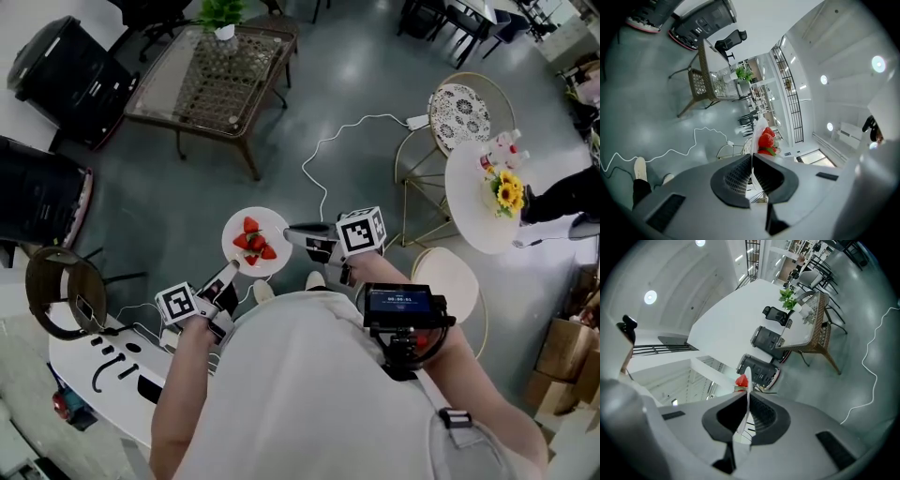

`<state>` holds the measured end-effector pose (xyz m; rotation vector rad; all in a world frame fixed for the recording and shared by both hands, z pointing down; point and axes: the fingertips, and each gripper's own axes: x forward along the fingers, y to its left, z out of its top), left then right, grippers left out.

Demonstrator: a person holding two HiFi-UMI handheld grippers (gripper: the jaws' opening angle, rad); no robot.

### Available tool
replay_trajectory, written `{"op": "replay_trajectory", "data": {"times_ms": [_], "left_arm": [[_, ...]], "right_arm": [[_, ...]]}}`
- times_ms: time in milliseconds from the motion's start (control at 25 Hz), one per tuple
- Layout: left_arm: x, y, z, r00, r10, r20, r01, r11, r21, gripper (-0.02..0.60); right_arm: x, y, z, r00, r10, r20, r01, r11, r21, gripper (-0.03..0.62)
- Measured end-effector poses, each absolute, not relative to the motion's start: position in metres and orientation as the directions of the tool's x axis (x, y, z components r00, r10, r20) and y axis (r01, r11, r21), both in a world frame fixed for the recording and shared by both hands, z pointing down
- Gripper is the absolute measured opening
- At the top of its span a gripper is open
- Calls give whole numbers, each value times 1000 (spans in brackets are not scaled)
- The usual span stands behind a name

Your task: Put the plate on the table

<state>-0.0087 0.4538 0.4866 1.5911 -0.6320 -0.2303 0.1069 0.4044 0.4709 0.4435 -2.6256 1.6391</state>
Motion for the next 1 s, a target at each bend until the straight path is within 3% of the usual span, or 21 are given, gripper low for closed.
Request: {"op": "replay_trajectory", "data": {"times_ms": [480, 1000], "left_arm": [[-8, 453, 489, 822, -524, 224, -254, 15, 967, 17], [-18, 455, 497, 819, -500, 282, -341, -29, 940, 17]], "right_arm": [[107, 404, 480, -961, -208, 181, -252, 394, -884, 18], [104, 406, 483, -962, -193, 195, -257, 389, -885, 18]]}}
